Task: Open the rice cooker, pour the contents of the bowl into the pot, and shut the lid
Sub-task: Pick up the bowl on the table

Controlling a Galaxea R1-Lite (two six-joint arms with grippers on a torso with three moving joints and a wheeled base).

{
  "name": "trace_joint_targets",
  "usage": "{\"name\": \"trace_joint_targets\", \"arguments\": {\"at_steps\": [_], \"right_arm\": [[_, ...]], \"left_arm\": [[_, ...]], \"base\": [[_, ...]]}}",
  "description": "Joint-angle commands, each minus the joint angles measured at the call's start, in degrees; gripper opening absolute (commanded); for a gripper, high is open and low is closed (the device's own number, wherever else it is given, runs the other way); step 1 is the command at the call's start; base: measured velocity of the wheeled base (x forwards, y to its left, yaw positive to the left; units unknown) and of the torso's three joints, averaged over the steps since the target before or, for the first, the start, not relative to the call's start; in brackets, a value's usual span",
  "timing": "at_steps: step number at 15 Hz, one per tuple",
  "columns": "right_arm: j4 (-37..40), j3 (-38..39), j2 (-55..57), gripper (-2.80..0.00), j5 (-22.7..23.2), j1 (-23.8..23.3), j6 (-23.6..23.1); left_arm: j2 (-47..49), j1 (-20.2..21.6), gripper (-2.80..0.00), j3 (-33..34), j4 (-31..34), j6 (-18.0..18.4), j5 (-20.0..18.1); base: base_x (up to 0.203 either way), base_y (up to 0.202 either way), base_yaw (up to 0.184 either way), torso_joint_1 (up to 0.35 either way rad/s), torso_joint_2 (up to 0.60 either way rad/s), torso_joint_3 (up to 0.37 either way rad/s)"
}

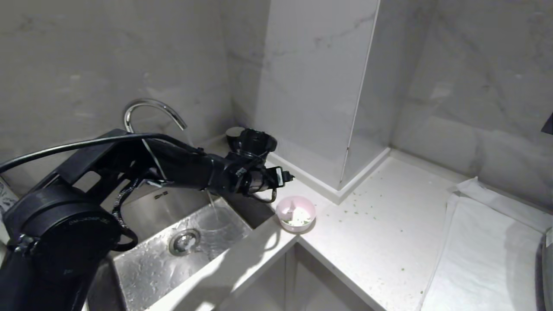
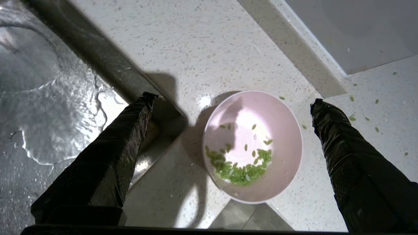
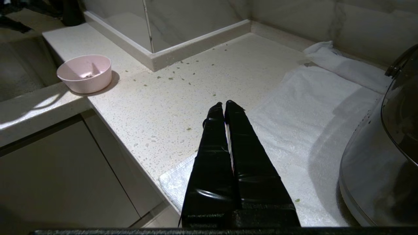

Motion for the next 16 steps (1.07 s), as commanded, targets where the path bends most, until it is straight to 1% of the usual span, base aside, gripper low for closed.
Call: {"name": "trace_joint_targets", "arguments": {"at_steps": [1, 2, 6, 10, 12, 16], "right_arm": [[-0.02, 0.09, 0.07, -2.80, 0.03, 0.02, -0.02], [0.06, 0.09, 0.07, -2.80, 0.03, 0.02, -0.02], [-0.02, 0.09, 0.07, -2.80, 0.03, 0.02, -0.02], [-0.02, 0.09, 0.07, -2.80, 0.03, 0.02, -0.02], [-0.02, 0.09, 0.07, -2.80, 0.03, 0.02, -0.02], [-0.02, 0.09, 0.07, -2.80, 0.03, 0.02, -0.02]], "left_arm": [[4.83, -1.00, 0.00, -3.44, 0.22, 1.44, 0.08], [5.61, -1.21, 0.00, -3.44, 0.19, 3.13, 0.14], [8.11, -1.24, 0.00, -2.84, 0.37, 6.03, 0.17], [10.84, -1.51, 0.00, -2.93, 0.37, 6.56, 0.24], [12.29, -1.51, 0.00, -2.94, 0.31, 7.80, 0.34], [13.75, -2.83, 0.00, -2.85, 0.28, 7.88, 0.43]], "base": [[0.000, 0.000, 0.000, 0.000, 0.00, 0.000], [0.000, 0.000, 0.000, 0.000, 0.00, 0.000], [0.000, 0.000, 0.000, 0.000, 0.00, 0.000], [0.000, 0.000, 0.000, 0.000, 0.00, 0.000], [0.000, 0.000, 0.000, 0.000, 0.00, 0.000], [0.000, 0.000, 0.000, 0.000, 0.00, 0.000]]}}
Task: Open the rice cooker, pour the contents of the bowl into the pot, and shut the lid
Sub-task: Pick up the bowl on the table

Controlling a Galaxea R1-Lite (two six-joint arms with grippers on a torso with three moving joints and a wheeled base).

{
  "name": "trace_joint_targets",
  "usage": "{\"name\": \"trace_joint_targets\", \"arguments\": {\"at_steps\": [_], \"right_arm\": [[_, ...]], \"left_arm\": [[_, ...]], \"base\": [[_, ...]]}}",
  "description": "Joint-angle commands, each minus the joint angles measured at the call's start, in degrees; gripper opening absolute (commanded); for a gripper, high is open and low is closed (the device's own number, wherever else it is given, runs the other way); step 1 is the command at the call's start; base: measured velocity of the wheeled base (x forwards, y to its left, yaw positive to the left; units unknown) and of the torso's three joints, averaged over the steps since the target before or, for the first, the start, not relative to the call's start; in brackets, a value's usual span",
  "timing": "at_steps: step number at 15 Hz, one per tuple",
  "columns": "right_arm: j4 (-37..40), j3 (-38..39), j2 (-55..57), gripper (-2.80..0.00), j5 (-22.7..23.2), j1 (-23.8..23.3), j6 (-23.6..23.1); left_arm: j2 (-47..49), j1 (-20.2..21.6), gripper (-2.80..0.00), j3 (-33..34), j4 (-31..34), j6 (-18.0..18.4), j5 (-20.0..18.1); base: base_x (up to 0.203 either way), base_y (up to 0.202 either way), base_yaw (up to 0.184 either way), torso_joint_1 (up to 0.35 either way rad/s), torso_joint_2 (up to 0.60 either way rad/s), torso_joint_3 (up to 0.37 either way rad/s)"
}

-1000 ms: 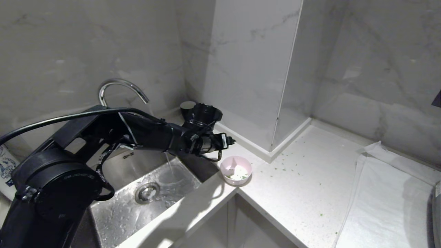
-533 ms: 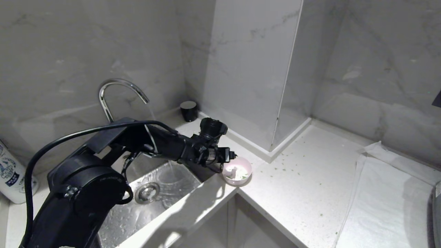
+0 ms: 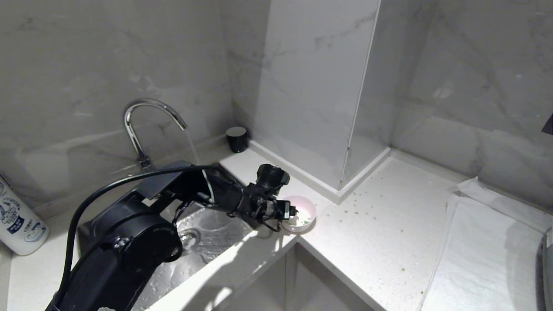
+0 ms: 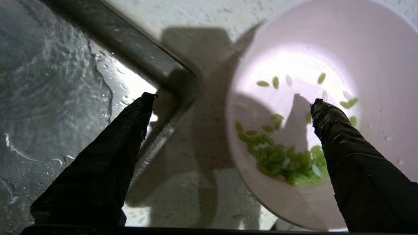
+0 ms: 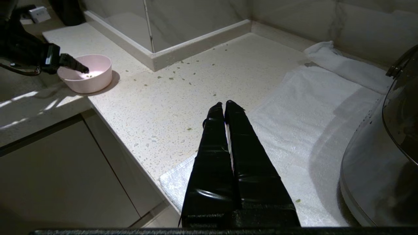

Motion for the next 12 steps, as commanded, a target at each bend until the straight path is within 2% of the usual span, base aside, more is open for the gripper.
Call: {"name": "trace_joint_targets", "arguments": {"at_steps": [1, 4, 5, 6, 12], "right_arm": [[-0.01, 0.09, 0.07, -2.80, 0.02, 0.02, -0.03], [0.00, 0.09, 0.07, -2.80, 0.02, 0.02, -0.03], [-0.01, 0.09, 0.07, -2.80, 0.02, 0.02, -0.03], [-0.01, 0.09, 0.07, -2.80, 0.02, 0.02, -0.03], [0.00, 0.09, 0.07, -2.80, 0.02, 0.02, -0.03]], "left_arm": [[1.27, -0.79, 0.00, -0.03, 0.02, -0.04, 0.31], [1.75, -1.19, 0.00, -0.33, 0.06, 0.01, 1.62], [1.66, -1.19, -1.52, -0.14, 0.06, -0.04, 1.64], [1.63, -1.19, -2.80, -0.14, 0.06, -0.04, 1.71], [1.05, -1.02, -2.80, -0.14, 0.06, -0.31, 1.71]], "base": [[0.000, 0.000, 0.000, 0.000, 0.00, 0.000], [0.000, 0.000, 0.000, 0.000, 0.00, 0.000], [0.000, 0.000, 0.000, 0.000, 0.00, 0.000], [0.000, 0.000, 0.000, 0.000, 0.00, 0.000], [0.000, 0.000, 0.000, 0.000, 0.00, 0.000]]}}
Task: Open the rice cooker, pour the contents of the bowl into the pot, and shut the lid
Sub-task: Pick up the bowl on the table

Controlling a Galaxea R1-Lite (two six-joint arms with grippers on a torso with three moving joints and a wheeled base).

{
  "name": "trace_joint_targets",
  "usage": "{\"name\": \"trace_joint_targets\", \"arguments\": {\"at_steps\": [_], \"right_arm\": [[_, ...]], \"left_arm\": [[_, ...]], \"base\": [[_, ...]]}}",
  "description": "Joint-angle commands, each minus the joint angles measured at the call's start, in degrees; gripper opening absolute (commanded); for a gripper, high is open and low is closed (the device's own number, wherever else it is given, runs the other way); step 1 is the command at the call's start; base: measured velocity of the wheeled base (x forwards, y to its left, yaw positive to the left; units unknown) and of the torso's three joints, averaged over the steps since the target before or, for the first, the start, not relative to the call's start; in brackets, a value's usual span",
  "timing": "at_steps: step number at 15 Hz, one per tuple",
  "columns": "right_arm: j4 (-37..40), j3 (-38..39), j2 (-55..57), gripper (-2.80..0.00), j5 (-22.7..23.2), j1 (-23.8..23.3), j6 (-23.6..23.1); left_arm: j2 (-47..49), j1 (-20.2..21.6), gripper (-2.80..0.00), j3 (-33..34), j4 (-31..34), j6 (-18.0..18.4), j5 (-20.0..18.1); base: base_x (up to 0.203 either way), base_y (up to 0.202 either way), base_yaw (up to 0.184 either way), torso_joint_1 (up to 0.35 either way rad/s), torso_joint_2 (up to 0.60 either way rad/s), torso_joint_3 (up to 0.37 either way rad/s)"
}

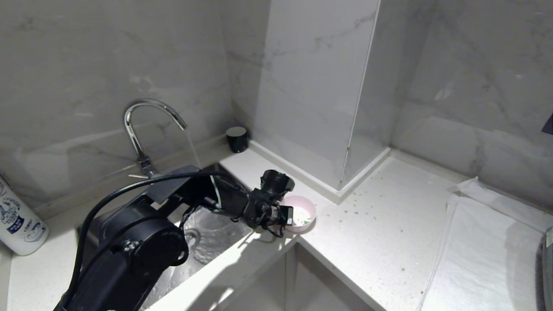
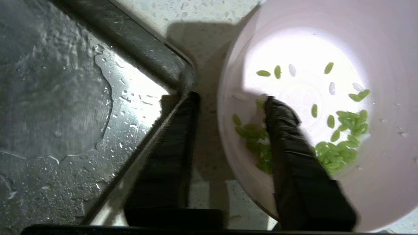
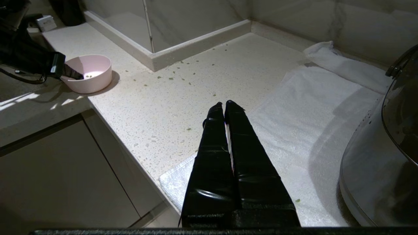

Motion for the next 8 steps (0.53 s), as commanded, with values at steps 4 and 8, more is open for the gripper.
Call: {"name": "trace_joint_targets", "arguments": {"at_steps": [4, 8], "right_arm": [[-0.02, 0.09, 0.07, -2.80, 0.02, 0.02, 0.00], [-0.02, 0.09, 0.07, -2.80, 0.02, 0.02, 0.00]], "left_arm": [[0.00, 0.07, -2.80, 0.08, -0.02, -0.13, 1.91], [-0.67, 0.16, -2.80, 0.58, 0.05, -0.29, 1.88]], "base": [[0.000, 0.000, 0.000, 0.000, 0.00, 0.000], [0.000, 0.000, 0.000, 0.000, 0.00, 0.000]]}}
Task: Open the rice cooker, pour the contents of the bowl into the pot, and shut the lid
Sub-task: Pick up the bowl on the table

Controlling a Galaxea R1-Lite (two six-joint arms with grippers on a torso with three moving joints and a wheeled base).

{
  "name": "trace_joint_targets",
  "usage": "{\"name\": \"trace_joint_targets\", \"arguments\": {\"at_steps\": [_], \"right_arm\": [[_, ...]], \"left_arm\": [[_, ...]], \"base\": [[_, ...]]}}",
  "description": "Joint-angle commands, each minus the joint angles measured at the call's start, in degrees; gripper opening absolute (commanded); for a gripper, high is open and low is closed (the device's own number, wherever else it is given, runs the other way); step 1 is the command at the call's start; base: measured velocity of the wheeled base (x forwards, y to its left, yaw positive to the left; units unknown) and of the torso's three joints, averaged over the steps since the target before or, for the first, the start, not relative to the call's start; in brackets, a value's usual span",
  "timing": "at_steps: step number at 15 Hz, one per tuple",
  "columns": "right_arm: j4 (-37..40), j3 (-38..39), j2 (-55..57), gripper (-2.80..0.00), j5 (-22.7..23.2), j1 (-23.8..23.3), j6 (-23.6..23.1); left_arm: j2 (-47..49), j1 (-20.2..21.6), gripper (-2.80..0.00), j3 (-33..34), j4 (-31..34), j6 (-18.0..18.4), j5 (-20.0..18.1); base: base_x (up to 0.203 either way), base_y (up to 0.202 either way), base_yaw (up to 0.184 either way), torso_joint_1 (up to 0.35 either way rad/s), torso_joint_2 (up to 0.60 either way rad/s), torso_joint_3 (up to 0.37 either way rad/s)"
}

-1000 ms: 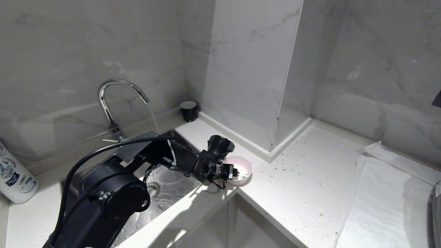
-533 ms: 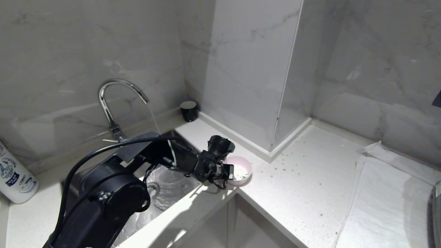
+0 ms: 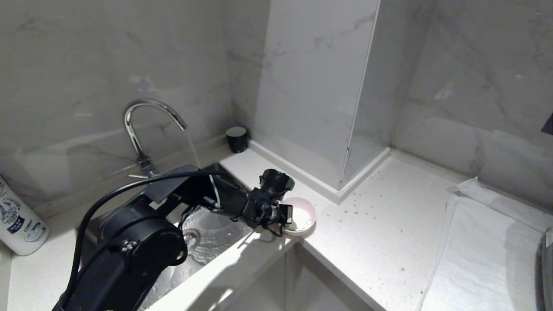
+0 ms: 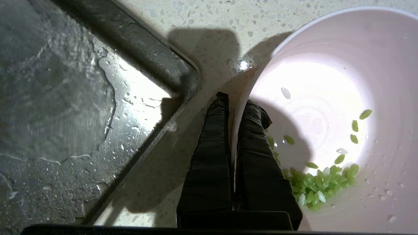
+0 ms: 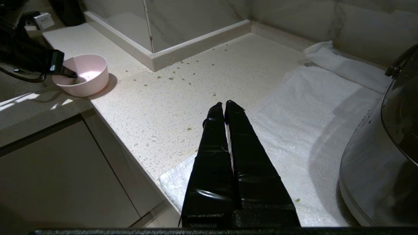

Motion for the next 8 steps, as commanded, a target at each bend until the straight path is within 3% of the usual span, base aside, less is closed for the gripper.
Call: {"name": "trace_joint_targets", "arguments": {"at_steps": [1, 6, 8], "right_arm": [[-0.01, 0.09, 0.07, -2.80, 0.02, 0.02, -0.04], [-0.01, 0.09, 0.07, -2.80, 0.02, 0.02, -0.04], [0.00, 0.09, 0.07, -2.80, 0.02, 0.02, -0.04]], "left_arm": [[-1.09, 0.06, -2.80, 1.06, 0.39, -0.16, 0.06], [-6.58, 2.12, -2.80, 7.32, 2.40, -0.57, -0.61], [-8.18, 5.06, -2.80, 8.85, 2.38, -1.15, -0.88]], "base": [[0.000, 0.000, 0.000, 0.000, 0.00, 0.000], [0.000, 0.000, 0.000, 0.000, 0.00, 0.000], [0.000, 0.000, 0.000, 0.000, 0.00, 0.000]]}}
